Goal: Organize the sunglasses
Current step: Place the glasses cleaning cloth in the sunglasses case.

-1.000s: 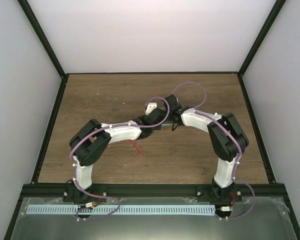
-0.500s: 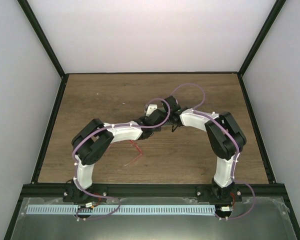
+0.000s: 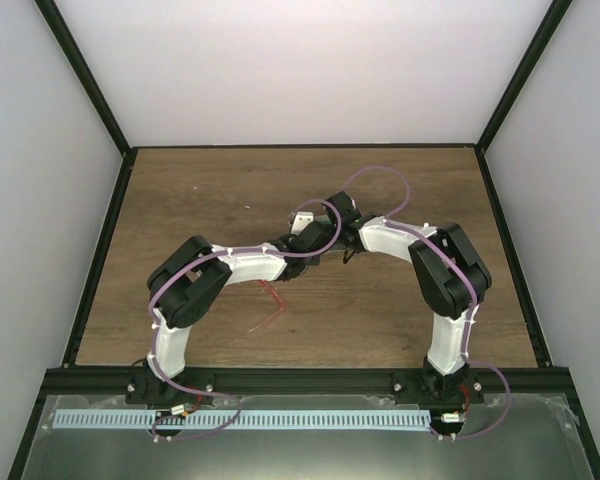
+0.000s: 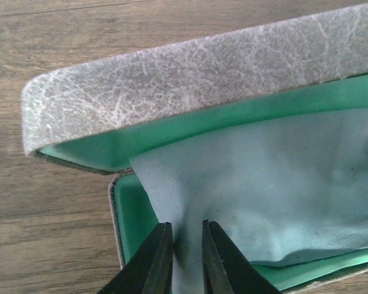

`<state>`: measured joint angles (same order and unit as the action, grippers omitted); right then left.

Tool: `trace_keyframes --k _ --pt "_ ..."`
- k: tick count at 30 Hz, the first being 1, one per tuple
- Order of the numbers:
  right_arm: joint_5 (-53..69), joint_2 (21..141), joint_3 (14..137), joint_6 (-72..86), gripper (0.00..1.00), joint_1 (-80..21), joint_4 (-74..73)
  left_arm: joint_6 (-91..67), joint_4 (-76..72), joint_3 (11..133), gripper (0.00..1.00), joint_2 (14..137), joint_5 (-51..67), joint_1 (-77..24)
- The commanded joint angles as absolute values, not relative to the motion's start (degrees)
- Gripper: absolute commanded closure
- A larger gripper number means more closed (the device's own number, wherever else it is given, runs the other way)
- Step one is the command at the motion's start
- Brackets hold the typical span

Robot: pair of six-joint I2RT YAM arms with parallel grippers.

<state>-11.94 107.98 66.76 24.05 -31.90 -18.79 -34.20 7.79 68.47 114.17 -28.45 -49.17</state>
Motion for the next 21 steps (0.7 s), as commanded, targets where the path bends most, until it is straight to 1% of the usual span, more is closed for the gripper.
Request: trace_keyframes --k 1,5,10,14,17,21 --pt "-14.23 107.46 68.67 24.18 0.88 -31.37 -18.36 -33.93 8.67 68.62 0.82 114.06 -30.47 -49.01" --pt "-14.85 106.77 68.36 24.52 0.82 -31.38 -18.47 -33.92 9.03 68.42 0.77 113.45 -30.76 -49.04" --pt "-14.4 104.78 67.07 24.79 0.81 -31.38 -17.85 -34.06 8.89 67.86 0.68 112.45 -30.5 -48.96" --pt "-12.93 102.16 65.71 24.96 0.81 -31.38 -16.74 -34.1 8.79 67.42 0.66 111.01 -29.34 -49.03" --pt "-10.57 101.09 64.99 24.77 0.83 -31.33 -15.74 -33.95 8.41 67.32 0.66 109.51 -27.63 -49.03" --pt "-5.69 100.94 63.81 24.77 0.93 -31.38 -13.59 -34.0 7.62 67.54 0.66 108.07 -24.77 -48.96"
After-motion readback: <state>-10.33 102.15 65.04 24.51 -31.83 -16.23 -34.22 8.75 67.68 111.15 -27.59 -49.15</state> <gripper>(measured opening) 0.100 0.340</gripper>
